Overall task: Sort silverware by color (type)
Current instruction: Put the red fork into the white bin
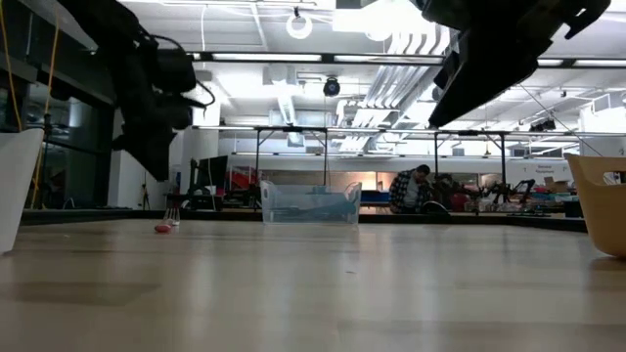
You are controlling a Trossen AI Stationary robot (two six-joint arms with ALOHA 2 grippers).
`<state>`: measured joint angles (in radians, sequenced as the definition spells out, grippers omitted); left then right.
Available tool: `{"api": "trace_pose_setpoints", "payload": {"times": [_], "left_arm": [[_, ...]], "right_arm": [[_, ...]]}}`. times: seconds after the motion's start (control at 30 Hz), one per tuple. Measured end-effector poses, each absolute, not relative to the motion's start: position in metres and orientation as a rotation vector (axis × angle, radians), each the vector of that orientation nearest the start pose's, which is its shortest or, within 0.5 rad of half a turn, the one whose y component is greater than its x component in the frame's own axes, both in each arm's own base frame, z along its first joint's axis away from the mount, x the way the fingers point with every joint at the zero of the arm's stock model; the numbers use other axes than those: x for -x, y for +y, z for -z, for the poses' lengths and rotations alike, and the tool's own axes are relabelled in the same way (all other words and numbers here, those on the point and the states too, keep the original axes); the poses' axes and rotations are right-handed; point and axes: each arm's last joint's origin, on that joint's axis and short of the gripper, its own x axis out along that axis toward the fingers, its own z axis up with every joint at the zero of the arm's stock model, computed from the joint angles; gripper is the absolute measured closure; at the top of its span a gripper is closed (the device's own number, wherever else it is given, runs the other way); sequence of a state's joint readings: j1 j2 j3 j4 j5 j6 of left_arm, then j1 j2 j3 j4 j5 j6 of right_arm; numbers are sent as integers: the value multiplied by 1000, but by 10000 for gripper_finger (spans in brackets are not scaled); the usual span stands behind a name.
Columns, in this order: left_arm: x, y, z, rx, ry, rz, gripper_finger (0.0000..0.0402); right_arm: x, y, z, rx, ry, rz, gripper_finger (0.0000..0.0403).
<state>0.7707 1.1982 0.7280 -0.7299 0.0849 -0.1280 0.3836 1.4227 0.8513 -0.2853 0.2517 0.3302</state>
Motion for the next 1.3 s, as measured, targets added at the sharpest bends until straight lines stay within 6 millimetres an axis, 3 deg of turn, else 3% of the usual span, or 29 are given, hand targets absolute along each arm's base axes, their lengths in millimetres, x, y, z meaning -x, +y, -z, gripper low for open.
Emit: {"api": "trace_pose_setpoints", "payload": {"times": [0.3, 0.47, 0.87, 1.3], "left_arm": [[-147, 161, -186, 704, 1088, -755, 243], [-147, 165, -167, 723, 1079, -788, 208], [-139, 166, -132, 697, 930, -798, 203], [-139, 157, -118, 692, 792, -675, 204]], "right_arm": [[-266, 99, -212, -28, 801, -2, 402], [-266, 99, -212, -11, 801, -8, 402], [-268, 100, -214, -10, 767, -19, 403], [-270, 101, -216, 10, 744, -34, 403]]}}
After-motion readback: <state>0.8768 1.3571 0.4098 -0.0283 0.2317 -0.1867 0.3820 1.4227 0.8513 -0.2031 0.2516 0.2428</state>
